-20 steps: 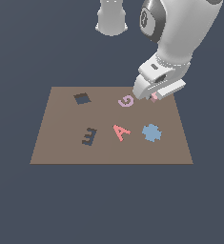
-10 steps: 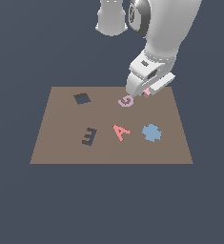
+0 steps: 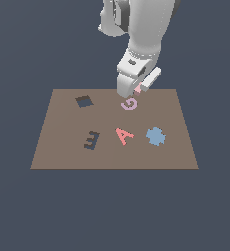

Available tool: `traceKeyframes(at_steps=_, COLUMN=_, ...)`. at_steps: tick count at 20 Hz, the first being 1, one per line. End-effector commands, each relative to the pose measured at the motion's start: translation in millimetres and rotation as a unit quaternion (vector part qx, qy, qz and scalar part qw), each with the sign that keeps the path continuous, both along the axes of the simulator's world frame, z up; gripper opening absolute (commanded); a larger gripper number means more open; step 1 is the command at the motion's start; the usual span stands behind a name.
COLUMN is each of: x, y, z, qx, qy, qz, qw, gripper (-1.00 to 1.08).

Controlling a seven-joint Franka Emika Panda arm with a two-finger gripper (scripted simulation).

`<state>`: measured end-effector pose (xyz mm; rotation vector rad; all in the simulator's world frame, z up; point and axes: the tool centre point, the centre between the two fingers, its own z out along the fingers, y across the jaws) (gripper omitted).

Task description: Insert a designated object into the corresponding slot on a board.

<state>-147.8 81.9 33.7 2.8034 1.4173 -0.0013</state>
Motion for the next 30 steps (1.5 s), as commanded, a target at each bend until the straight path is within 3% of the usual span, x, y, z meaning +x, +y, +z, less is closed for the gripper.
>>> traceKeyframes(at_steps=1, x=-3, y=-16, z=1, qx=0.0, qy=0.0, qz=0.036, qw=0.9994, gripper=-1.0)
traceKeyframes(at_steps=7, x=-6, y=-53, z=2, qx=0.0, qy=0.0, qz=0.117, qw=0.9931, gripper=-1.0)
traceKeyframes(at_steps=13, x=-2, y=-90, z=3, qx=0.0, qy=0.0, qz=0.195, qw=0.9807, gripper=-1.0)
traceKeyframes(at_steps=30, x=35, y=-173, z=6, qx=-0.001, qy=0.0, qz=0.382, qw=0.9243, gripper=-1.0)
